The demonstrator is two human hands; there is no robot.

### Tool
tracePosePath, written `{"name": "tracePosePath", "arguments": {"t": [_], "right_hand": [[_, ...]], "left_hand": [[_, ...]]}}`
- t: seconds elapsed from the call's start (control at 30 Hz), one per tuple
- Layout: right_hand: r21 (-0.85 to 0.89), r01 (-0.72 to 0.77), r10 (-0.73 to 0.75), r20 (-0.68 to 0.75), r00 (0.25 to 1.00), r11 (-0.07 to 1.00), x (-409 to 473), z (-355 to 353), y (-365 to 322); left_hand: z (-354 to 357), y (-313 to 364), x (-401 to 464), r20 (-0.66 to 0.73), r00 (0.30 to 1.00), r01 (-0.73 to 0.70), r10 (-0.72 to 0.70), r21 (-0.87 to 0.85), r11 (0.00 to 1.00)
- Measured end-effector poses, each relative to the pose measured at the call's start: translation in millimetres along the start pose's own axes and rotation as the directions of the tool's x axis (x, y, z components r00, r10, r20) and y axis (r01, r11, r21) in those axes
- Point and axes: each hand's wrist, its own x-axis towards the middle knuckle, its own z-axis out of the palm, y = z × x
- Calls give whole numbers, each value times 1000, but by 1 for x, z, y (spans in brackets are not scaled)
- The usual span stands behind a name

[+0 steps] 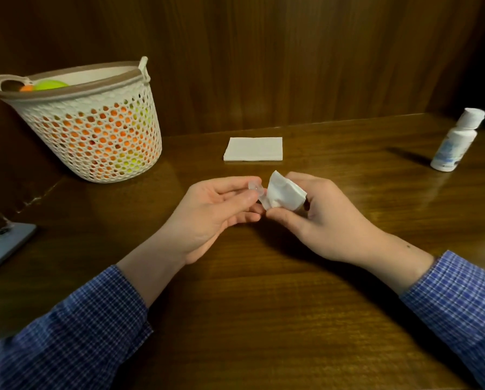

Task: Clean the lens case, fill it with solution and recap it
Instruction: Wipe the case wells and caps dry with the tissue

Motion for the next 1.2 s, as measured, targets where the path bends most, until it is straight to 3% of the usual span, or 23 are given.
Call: {"name": "tracePosePath", "arguments": {"t": [0.17, 0.33, 0.47, 0.6, 0.8, 1.07, 1.2], "right_hand": [[208, -164, 145, 103, 984, 964, 0, -3, -1], [517, -263, 280, 48, 959, 815, 3, -15, 4], [214, 33, -12, -100, 995, 976, -1, -8, 0], [53, 191, -186, -87, 979, 980, -3, -2, 0], [110, 114, -119, 39, 992, 987, -5, 3, 2], [79, 87, -92, 61, 994, 993, -5, 5, -4], [284, -119, 86, 127, 988, 951, -2, -5, -6]], "left_hand": [[-1, -2, 2, 13, 1000, -24, 24, 71, 997], [-5, 2, 4, 19, 999, 39, -37, -145, 989], [-5, 1, 3, 87, 994, 73, -59, -168, 983], [-6, 0, 3, 94, 993, 79, -65, -154, 985], [-6, -5, 4, 76, 992, 110, -103, -93, 990], [-5, -7, 2, 108, 987, 122, -118, -33, 992], [-4, -2, 4, 126, 979, 170, -162, -55, 984]]}}
